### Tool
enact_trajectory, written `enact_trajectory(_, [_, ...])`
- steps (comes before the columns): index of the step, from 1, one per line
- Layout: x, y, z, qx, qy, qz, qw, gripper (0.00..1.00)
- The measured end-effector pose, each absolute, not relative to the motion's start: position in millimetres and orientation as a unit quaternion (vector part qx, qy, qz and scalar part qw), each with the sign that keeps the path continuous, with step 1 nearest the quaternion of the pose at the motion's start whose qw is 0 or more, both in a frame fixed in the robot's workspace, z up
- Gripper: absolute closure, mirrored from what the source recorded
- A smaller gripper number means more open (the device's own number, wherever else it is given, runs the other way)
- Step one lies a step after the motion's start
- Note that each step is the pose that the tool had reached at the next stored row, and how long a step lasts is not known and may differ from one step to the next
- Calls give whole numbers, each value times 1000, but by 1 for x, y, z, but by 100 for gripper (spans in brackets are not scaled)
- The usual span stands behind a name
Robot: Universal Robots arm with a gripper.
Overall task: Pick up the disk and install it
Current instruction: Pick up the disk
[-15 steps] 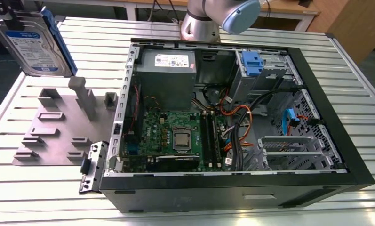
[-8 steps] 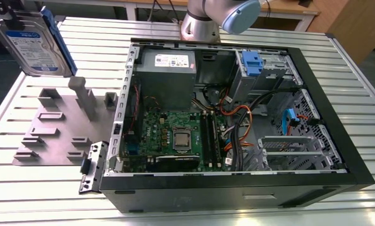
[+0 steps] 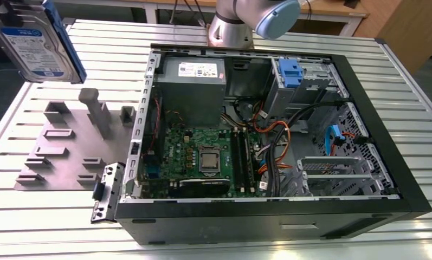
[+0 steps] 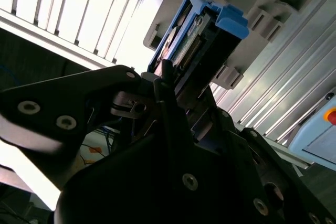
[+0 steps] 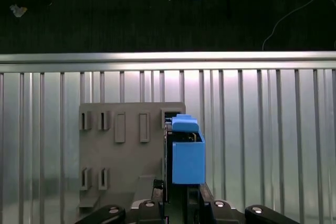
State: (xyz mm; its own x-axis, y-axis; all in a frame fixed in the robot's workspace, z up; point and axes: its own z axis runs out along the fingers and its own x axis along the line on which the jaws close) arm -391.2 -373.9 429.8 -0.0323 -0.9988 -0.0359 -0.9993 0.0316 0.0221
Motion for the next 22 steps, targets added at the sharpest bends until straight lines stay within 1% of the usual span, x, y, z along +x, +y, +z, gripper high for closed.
enact_trajectory(22, [-391, -374, 441, -696, 718, 20, 5, 65])
